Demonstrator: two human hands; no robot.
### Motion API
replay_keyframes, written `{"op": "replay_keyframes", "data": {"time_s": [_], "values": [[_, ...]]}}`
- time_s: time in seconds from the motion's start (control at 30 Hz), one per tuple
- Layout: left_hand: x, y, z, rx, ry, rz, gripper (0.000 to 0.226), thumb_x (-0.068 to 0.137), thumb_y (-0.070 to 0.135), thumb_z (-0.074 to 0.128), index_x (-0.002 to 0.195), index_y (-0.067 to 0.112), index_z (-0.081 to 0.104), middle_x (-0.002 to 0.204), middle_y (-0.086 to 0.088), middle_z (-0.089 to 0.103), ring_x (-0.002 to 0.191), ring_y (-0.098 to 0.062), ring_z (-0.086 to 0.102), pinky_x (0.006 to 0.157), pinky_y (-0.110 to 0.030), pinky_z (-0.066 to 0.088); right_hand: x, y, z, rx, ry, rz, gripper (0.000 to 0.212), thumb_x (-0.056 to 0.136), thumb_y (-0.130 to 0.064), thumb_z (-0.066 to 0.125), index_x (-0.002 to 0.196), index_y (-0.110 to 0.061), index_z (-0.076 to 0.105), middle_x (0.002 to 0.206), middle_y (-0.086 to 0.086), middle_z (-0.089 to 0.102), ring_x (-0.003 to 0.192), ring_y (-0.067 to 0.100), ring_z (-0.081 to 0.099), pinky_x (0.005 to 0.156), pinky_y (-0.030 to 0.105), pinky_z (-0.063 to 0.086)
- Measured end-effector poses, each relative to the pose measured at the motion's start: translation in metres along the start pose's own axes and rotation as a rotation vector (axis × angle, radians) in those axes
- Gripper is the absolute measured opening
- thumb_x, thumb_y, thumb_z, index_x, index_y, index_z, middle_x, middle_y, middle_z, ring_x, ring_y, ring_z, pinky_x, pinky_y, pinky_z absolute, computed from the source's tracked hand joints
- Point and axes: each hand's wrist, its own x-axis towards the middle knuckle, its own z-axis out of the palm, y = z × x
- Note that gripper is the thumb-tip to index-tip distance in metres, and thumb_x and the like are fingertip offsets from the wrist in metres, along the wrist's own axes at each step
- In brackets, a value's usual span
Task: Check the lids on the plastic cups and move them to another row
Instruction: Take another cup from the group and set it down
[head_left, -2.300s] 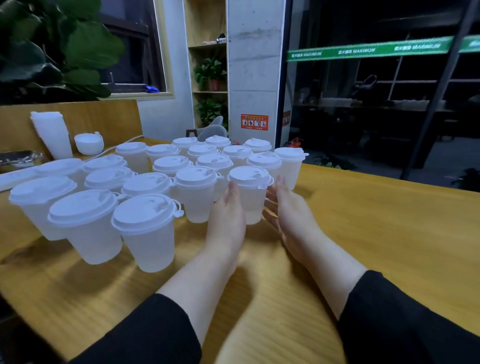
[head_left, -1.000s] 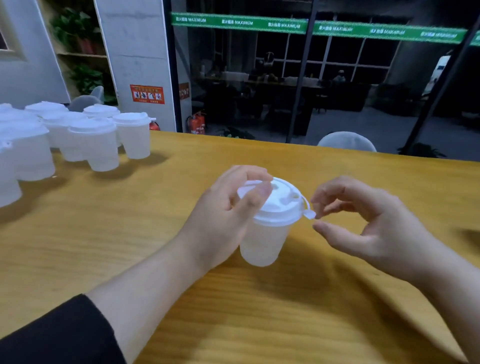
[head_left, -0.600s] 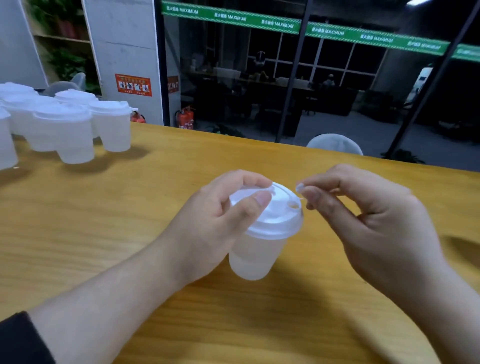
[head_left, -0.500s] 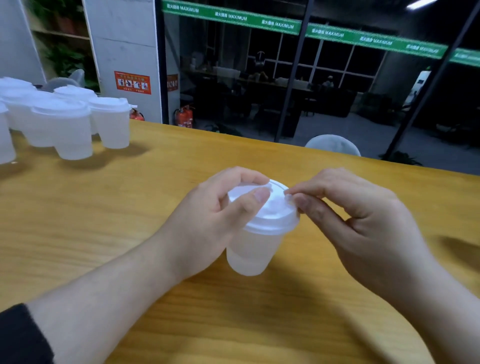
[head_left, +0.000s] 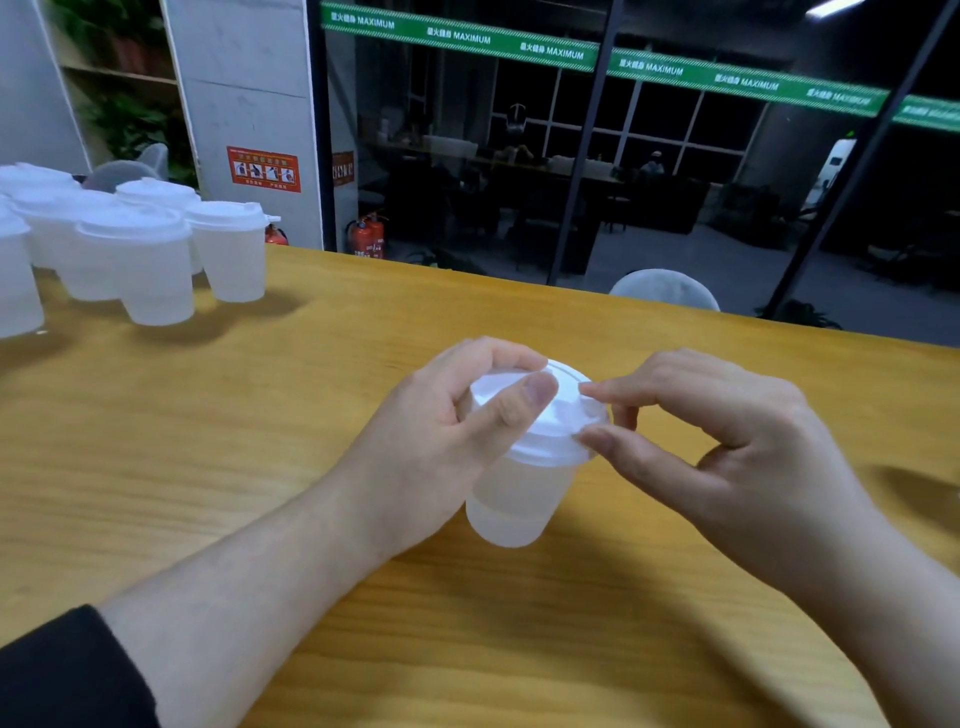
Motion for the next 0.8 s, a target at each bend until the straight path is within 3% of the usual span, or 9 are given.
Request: {"op": "replay_keyframes", "data": {"time_s": [0.07, 0.17, 0.23, 0.37, 0.5, 0.57, 0.63, 0.7, 0.8], "values": [[0.0, -0.001, 0.0, 0.008, 0.003, 0.003, 0.046, 0.081, 0.078, 0.052, 0.111, 0.047, 0.068, 0.106, 0.007, 0.07, 0.093, -0.031, 0.065, 0.084, -0.055, 0.054, 0.0, 0.0, 0.002, -0.032, 0.012, -0.022, 0.028, 0.092, -0.048, 0.068, 0.107, -0.026, 0.077, 0.085, -0.016, 0.064, 0.085, 0.018, 0.065, 0.07, 0.038, 0.051], [0.0, -0.003, -0.001, 0.021, 0.007, 0.013, 0.047, 0.081, 0.076, 0.05, 0.11, 0.044, 0.068, 0.087, 0.025, 0.066, 0.072, -0.01, 0.057, 0.065, -0.024, 0.047, -0.002, 0.001, 0.003, -0.042, 0.028, -0.028, 0.03, 0.092, -0.047, 0.069, 0.108, -0.023, 0.077, 0.085, -0.013, 0.066, 0.084, 0.017, 0.066, 0.07, 0.039, 0.051], [0.0, -0.002, -0.001, 0.03, 0.006, 0.017, 0.046, 0.081, 0.075, 0.049, 0.111, 0.044, 0.067, 0.079, 0.03, 0.061, 0.065, -0.004, 0.049, 0.062, -0.013, 0.039, -0.002, 0.001, 0.006, -0.032, 0.058, -0.024, 0.031, 0.092, -0.045, 0.069, 0.105, -0.019, 0.078, 0.083, -0.013, 0.066, 0.082, 0.016, 0.066, 0.071, 0.038, 0.051], [-0.001, -0.002, -0.001, 0.028, 0.005, 0.003, 0.047, 0.081, 0.076, 0.05, 0.111, 0.045, 0.067, 0.086, 0.027, 0.064, 0.07, -0.012, 0.057, 0.063, -0.016, 0.042, -0.003, -0.003, 0.013, -0.032, 0.132, -0.012, 0.029, 0.095, -0.042, 0.066, 0.099, -0.017, 0.08, 0.079, -0.009, 0.07, 0.08, 0.013, 0.067, 0.07, 0.035, 0.051], [0.0, -0.003, 0.0, 0.039, 0.015, 0.013, 0.046, 0.08, 0.077, 0.05, 0.109, 0.045, 0.067, 0.085, 0.029, 0.063, 0.069, -0.011, 0.055, 0.063, -0.015, 0.042, -0.003, -0.002, 0.014, -0.056, 0.176, -0.033, 0.031, 0.101, -0.04, 0.06, 0.097, -0.018, 0.082, 0.077, -0.007, 0.072, 0.076, 0.016, 0.066, 0.065, 0.039, 0.051], [0.001, -0.004, 0.0, 0.045, 0.016, 0.014, 0.049, 0.079, 0.081, 0.05, 0.111, 0.048, 0.066, 0.097, 0.023, 0.066, 0.082, -0.021, 0.062, 0.071, -0.023, 0.049, -0.004, -0.002, 0.014, -0.084, 0.191, -0.053, 0.033, 0.102, -0.039, 0.057, 0.099, -0.018, 0.082, 0.077, -0.008, 0.068, 0.076, 0.018, 0.064, 0.065, 0.04, 0.049], [0.0, -0.004, 0.001, -0.003, 0.033, 0.05, 0.058, 0.081, 0.088, 0.043, 0.117, 0.049, 0.064, 0.112, 0.019, 0.069, 0.098, -0.015, 0.067, 0.087, -0.034, 0.055, -0.003, -0.005, 0.014, -0.09, 0.249, -0.025, 0.038, 0.104, -0.042, 0.051, 0.105, -0.018, 0.08, 0.09, -0.005, 0.064, 0.088, 0.019, 0.063, 0.074, 0.035, 0.049], [0.0, -0.001, 0.0, -0.135, 0.145, 0.039, 0.066, 0.087, 0.085, 0.026, 0.126, 0.047, 0.062, 0.121, 0.017, 0.071, 0.114, -0.007, 0.066, 0.097, -0.034, 0.052, 0.003, -0.01, 0.013, -0.086, 0.298, 0.022, 0.043, 0.104, -0.05, 0.046, 0.12, -0.019, 0.072, 0.111, -0.004, 0.059, 0.109, 0.015, 0.06, 0.091, 0.024, 0.045], [0.005, 0.002, -0.002, -0.209, 0.3, -0.092, 0.073, 0.092, 0.082, 0.015, 0.125, 0.039, 0.064, 0.112, 0.009, 0.076, 0.105, -0.01, 0.071, 0.091, -0.033, 0.055, 0.013, -0.022, 0.015, -0.01, 0.053, 0.199, 0.069, 0.089, -0.078, 0.046, 0.142, -0.035, 0.054, 0.141, -0.019, 0.05, 0.135, 0.0, 0.045, 0.105, 0.018, 0.037]]}}
